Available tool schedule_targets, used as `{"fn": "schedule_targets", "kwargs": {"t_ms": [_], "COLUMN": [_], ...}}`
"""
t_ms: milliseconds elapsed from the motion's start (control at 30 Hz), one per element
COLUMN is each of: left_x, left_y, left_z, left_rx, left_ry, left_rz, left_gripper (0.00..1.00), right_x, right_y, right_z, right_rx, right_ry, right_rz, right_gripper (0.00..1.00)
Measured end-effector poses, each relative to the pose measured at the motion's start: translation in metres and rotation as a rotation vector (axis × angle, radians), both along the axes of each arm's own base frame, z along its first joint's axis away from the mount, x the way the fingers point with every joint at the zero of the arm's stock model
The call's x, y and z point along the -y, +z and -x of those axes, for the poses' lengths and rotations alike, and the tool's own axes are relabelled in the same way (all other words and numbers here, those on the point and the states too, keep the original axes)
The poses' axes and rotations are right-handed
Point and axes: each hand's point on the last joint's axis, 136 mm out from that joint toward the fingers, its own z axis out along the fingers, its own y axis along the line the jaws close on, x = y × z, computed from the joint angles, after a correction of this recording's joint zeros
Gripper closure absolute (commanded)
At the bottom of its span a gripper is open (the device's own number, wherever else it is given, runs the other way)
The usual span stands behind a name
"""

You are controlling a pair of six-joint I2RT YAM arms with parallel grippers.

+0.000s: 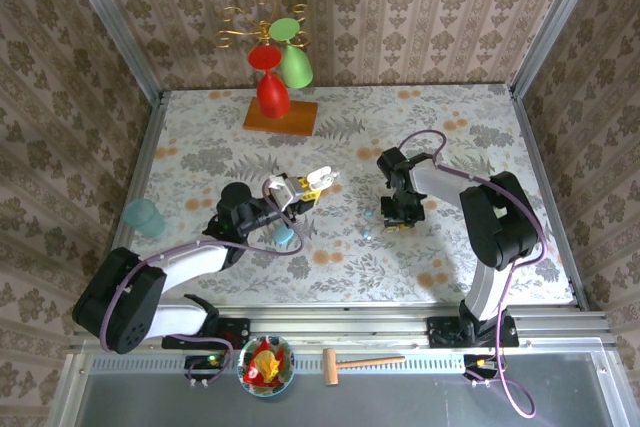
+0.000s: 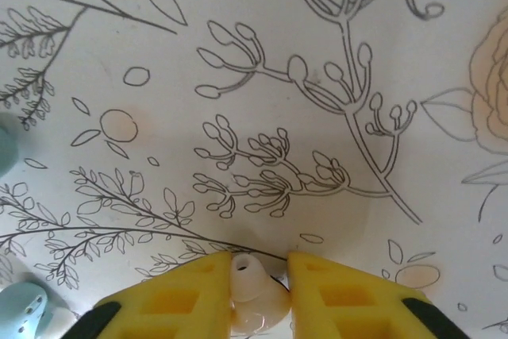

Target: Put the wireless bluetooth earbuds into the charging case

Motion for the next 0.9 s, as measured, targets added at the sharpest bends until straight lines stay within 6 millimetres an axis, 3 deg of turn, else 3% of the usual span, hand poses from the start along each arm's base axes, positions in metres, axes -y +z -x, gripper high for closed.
{"fn": "schedule_targets", "kwargs": {"t_ms": [167, 433, 733, 900], "left_x": [0.002, 0.003, 0.004, 0.004], "left_y": [0.0, -0.004, -0.003, -0.003], "left_z": [0.001, 0.002, 0.001, 0.001], "left_rx": [-0.005, -0.016, -0.012, -0.011], "left_ry": [-0.007, -0.005, -0.007, -0.007], "left_rz": [-0.004, -0.019, -0.017, -0.018], "left_gripper": [0.96, 0.96, 0.96, 0.96], "right_x": [-0.006, -0.013, -0.052, -0.063], "right_y": [0.001, 0.004, 0.013, 0.028], "right_z": [0.0, -0.001, -0.007, -0.015], "right_rx": [0.012, 0.049, 0.116, 0.161], "right_ry": [-0.013, -0.086, -0.117, -0.148], "right_rz": [-0.061, -0.199, -0.452, -0.584], "right_gripper": [0.62, 0.59, 0.6, 0.61]}}
